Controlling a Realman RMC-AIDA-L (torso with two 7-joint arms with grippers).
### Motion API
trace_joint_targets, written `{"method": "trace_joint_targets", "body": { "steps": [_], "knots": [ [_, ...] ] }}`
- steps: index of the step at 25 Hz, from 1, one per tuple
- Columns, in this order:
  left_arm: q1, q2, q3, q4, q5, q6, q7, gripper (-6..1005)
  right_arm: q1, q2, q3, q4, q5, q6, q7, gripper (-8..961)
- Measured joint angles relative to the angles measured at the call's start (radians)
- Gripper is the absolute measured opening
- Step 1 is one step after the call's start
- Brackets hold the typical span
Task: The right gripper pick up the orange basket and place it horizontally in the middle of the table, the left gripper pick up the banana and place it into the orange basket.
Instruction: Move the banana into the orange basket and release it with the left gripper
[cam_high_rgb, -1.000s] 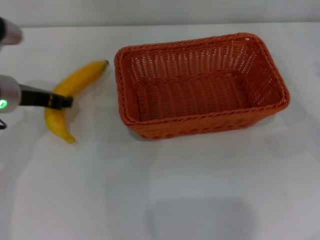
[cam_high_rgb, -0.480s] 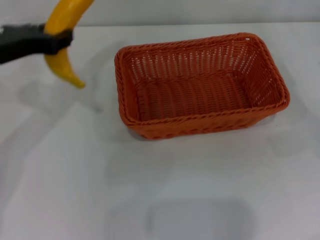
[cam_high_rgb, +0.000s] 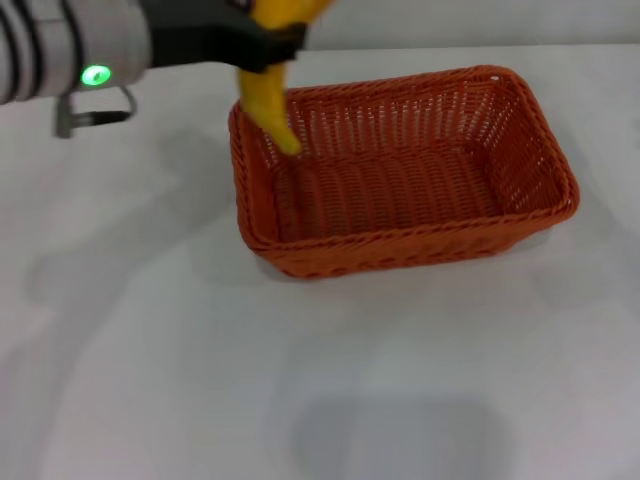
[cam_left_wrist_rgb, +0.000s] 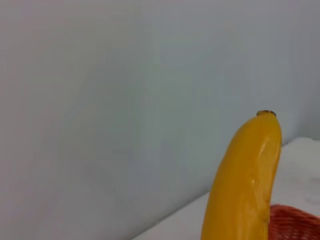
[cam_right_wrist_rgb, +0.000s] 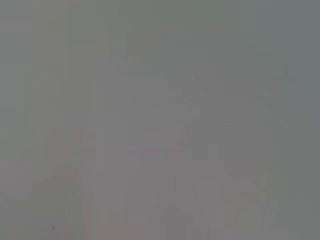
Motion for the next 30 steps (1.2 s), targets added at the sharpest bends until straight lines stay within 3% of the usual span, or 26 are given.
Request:
{"method": "trace_joint_targets", "body": {
  "steps": [6,17,30],
  "knots": [
    [-0.053,-0.003,0.055,-0.099,-0.01,-0.022,0.008,562,0.001,0.0,0.0,-0.001,0.0,-0.002,0.0,847],
    [-0.127,-0.003,0.061,-0.275,-0.09,-0.034,0.079,579,0.011,0.001,0.0,0.002,0.002,-0.007,0.0,847],
    [-0.088,-0.005,0.054,-0.278,-0.263,-0.036,0.188,600,0.01,0.0,0.0,0.004,0.002,-0.006,0.0,846]
  ]
}}
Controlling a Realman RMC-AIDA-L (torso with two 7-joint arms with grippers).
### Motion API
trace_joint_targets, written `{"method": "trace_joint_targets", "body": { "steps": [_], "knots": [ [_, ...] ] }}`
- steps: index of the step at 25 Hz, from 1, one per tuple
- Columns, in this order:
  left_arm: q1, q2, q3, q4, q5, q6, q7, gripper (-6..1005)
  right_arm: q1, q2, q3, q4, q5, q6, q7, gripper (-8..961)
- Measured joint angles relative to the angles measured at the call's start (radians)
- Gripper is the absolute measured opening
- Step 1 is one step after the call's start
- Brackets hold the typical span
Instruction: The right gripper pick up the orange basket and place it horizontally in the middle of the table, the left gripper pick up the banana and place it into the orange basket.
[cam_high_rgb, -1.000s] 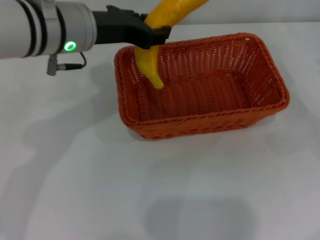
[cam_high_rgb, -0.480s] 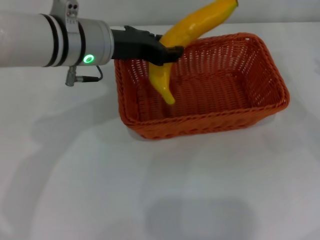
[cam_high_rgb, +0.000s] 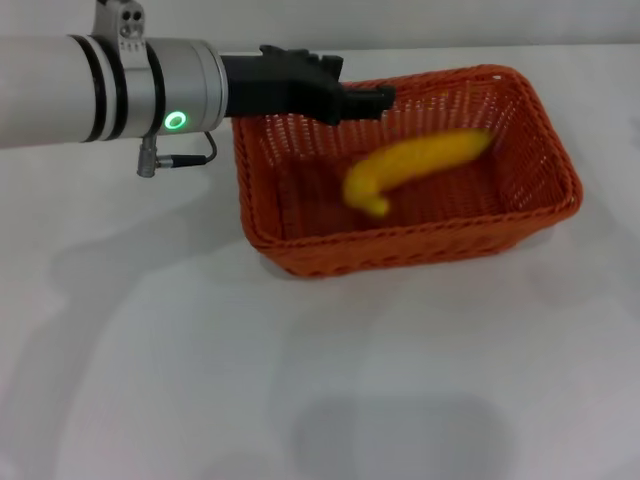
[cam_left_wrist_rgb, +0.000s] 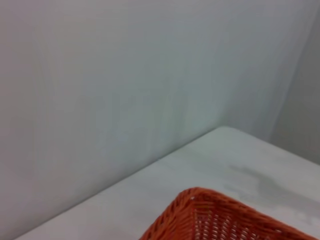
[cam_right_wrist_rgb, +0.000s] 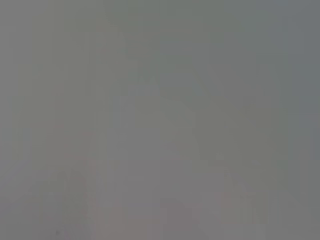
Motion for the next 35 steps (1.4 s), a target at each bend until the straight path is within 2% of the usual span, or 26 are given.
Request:
{"method": "trace_joint_targets", "body": {
  "steps": [2,7,9,13,17,20,22,24,28,32,35],
  "knots": [
    [0.003,0.0,-0.001,0.0,-0.006,-0.008,0.007,603,0.0,0.0,0.0,0.0,0.0,0.0,0.0,846],
    [0.024,-0.001,-0.003,0.0,-0.043,-0.073,0.1,804,0.0,-0.001,0.0,0.002,0.0,0.0,0.0,846],
    [0.054,-0.001,-0.001,0.01,-0.117,-0.149,0.198,834,0.0,-0.001,0.0,0.002,-0.001,0.001,0.0,846],
    [0.122,-0.001,0.003,0.037,-0.407,-0.321,0.498,894,0.0,0.0,0.0,0.004,-0.004,0.005,-0.001,846],
    [0.179,-0.002,-0.005,0.013,-0.864,-0.333,0.903,885,0.001,0.002,-0.002,0.008,-0.006,0.007,-0.013,846],
    [0.244,-0.003,0.009,-0.077,-1.271,-0.19,1.301,883,0.001,0.002,-0.001,0.015,-0.006,0.007,-0.015,847],
    [0.277,-0.003,0.033,-0.193,-1.553,0.006,1.565,882,-0.001,0.002,0.0,0.017,-0.006,0.008,-0.015,847],
    [0.288,-0.002,0.058,-0.351,-1.74,0.229,1.754,882,-0.005,0.002,0.0,0.017,-0.006,0.008,-0.015,847],
    [0.283,-0.001,0.07,-0.639,-1.91,0.553,1.91,881,-0.013,-0.002,-0.003,0.018,-0.008,0.008,-0.029,846],
    [0.283,-0.004,0.071,-0.858,-2.019,0.624,1.992,880,-0.023,-0.001,0.002,0.021,-0.003,0.022,-0.062,846],
    [0.281,-0.005,0.069,-0.966,-2.103,0.626,2.046,880,-0.02,-0.001,0.027,0.021,-0.001,0.069,-0.07,846]
  ]
}}
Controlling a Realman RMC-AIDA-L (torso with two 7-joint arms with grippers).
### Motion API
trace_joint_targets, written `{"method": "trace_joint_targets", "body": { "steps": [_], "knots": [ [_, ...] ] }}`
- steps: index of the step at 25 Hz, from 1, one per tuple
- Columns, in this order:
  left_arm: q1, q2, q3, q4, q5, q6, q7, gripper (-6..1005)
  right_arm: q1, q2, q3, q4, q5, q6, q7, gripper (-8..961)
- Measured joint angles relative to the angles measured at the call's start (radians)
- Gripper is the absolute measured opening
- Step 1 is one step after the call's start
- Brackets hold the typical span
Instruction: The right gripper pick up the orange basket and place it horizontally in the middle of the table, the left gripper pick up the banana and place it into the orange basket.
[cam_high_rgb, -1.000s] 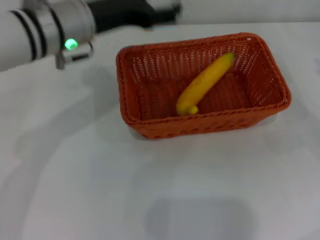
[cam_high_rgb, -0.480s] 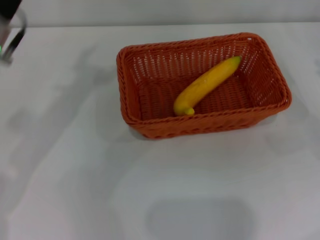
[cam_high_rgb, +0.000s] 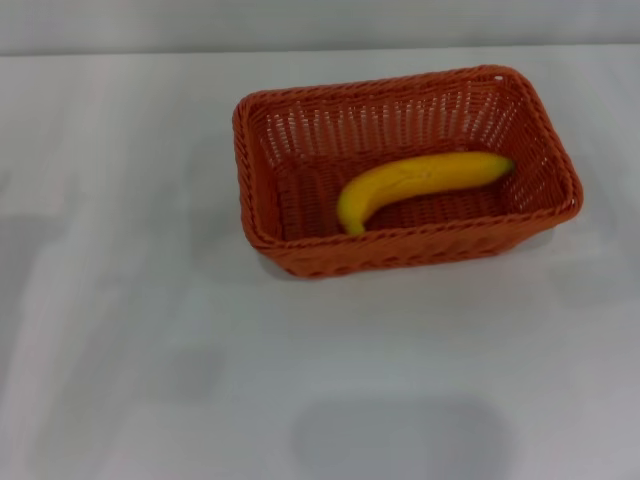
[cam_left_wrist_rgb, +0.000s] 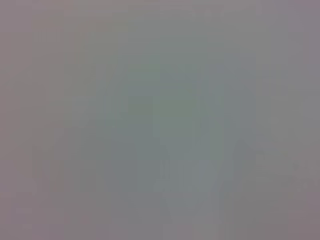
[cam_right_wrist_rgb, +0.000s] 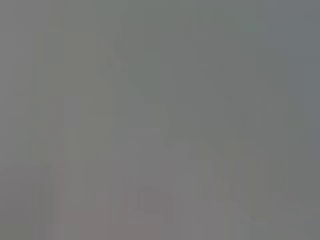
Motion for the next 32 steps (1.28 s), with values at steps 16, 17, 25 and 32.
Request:
{"method": "trace_joint_targets", "body": {
  "steps": [16,17,25,32],
  "knots": [
    [-0.067,0.003,-0.004,-0.174,-0.255,-0.038,0.257,880,0.03,0.001,0.287,-0.004,0.006,0.112,-0.141,847],
    [-0.068,0.003,-0.004,-0.177,-0.262,-0.041,0.259,880,0.027,0.001,0.295,-0.004,0.008,0.108,-0.143,847],
    [-0.069,0.004,0.0,-0.18,-0.283,-0.041,0.26,880,-0.003,0.0,0.312,0.006,0.016,0.087,-0.146,847],
    [-0.063,0.001,0.003,-0.181,-0.277,-0.037,0.261,880,-0.004,0.001,0.299,0.008,0.008,0.084,-0.148,846]
  ]
}}
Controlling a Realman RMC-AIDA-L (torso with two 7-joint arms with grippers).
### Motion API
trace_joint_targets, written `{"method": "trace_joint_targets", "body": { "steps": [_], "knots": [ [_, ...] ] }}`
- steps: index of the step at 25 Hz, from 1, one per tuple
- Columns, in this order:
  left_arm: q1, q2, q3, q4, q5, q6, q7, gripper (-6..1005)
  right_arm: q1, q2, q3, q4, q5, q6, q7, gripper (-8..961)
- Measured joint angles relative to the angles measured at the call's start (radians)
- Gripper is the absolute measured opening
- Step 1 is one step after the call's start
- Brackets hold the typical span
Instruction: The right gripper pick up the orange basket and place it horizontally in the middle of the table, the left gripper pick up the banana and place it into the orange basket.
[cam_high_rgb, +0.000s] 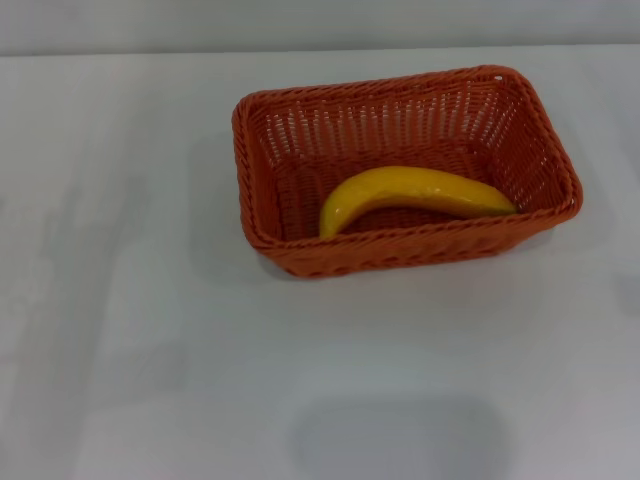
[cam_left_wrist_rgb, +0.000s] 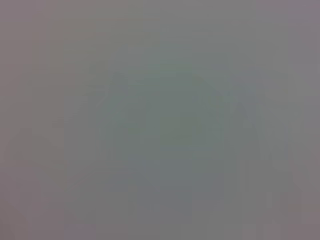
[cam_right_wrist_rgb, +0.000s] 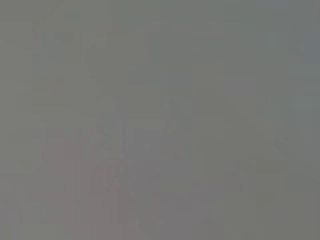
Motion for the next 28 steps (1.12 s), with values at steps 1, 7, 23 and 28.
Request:
{"method": "trace_joint_targets", "body": {
  "steps": [1,7,23,28],
  "knots": [
    [0.001,-0.001,0.0,0.0,0.0,0.001,0.0,880,0.0,0.0,-0.001,0.0,-0.001,-0.002,0.0,846],
    [0.01,-0.002,0.0,-0.001,-0.005,0.001,-0.001,880,0.0,0.001,-0.001,0.008,-0.001,-0.011,0.0,846],
    [-0.004,-0.002,0.0,0.001,-0.005,-0.003,-0.009,880,-0.001,-0.002,-0.013,0.016,-0.014,-0.011,0.095,846],
    [-0.006,0.0,0.001,0.001,0.0,-0.004,-0.009,880,-0.017,-0.017,-0.038,0.006,-0.075,-0.01,0.215,846]
  ]
}}
